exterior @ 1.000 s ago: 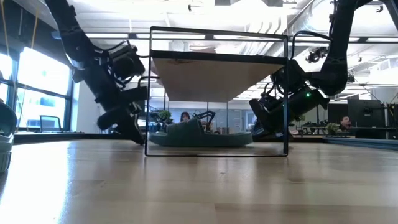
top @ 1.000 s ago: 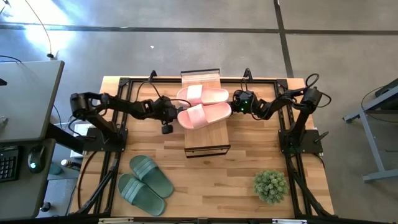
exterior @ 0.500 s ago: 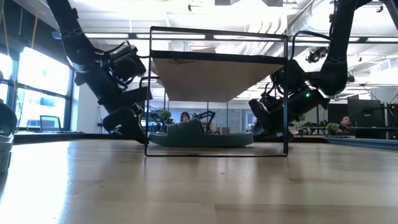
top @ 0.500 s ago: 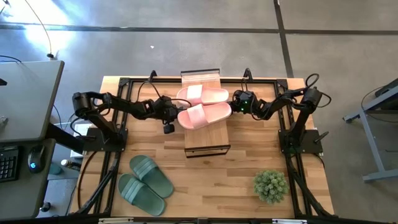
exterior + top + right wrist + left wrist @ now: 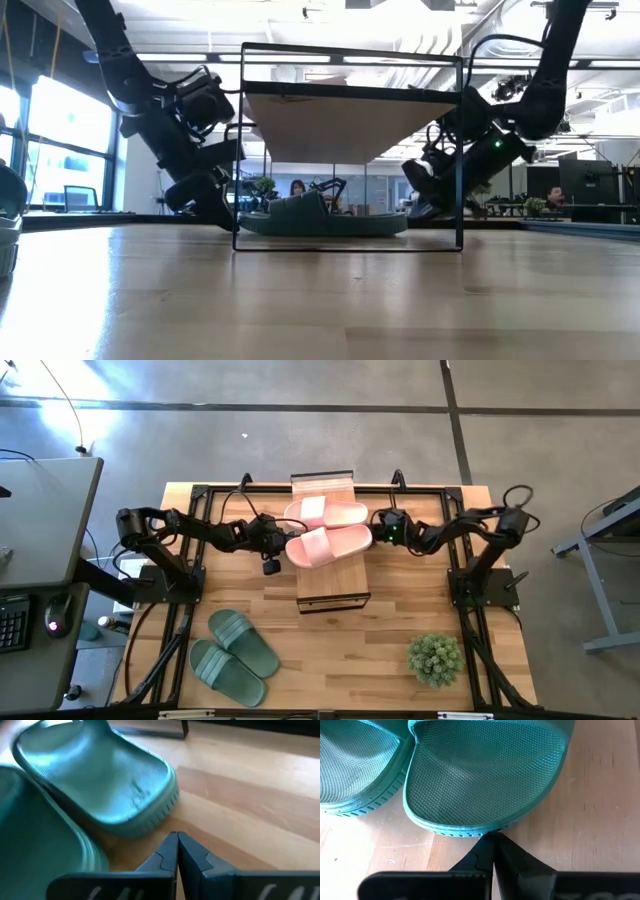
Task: Pick and place slides into the shelf
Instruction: Put the green slide under the shelf
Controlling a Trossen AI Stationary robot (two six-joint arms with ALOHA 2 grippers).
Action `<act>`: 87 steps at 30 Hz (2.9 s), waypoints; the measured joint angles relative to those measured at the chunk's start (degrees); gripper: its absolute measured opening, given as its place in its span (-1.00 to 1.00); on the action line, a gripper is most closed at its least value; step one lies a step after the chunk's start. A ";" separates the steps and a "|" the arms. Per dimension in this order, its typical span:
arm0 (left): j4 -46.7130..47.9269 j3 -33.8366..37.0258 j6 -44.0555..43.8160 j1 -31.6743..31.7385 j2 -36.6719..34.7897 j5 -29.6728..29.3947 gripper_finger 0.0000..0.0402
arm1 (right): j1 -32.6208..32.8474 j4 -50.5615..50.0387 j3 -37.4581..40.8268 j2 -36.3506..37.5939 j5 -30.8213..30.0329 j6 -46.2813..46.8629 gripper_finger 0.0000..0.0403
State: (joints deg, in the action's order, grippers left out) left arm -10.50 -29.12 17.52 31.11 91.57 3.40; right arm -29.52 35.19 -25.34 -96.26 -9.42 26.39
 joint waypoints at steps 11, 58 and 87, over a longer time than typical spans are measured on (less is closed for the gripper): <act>0.07 0.00 0.00 0.00 0.02 0.05 -1.00 | 3.90 -22.55 0.00 13.49 -1.48 -9.58 -1.00; -1.79 0.15 -3.28 0.00 0.15 1.24 -1.00 | 15.64 25.28 10.99 -4.19 10.18 -8.87 -1.00; -3.04 0.09 -4.44 -0.04 0.15 1.27 -1.00 | 9.98 20.17 6.73 -7.94 0.93 -3.34 -1.00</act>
State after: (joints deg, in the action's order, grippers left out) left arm -13.54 -29.04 13.08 31.07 91.72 4.67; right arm -19.55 55.35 -18.61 -104.20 -8.49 23.05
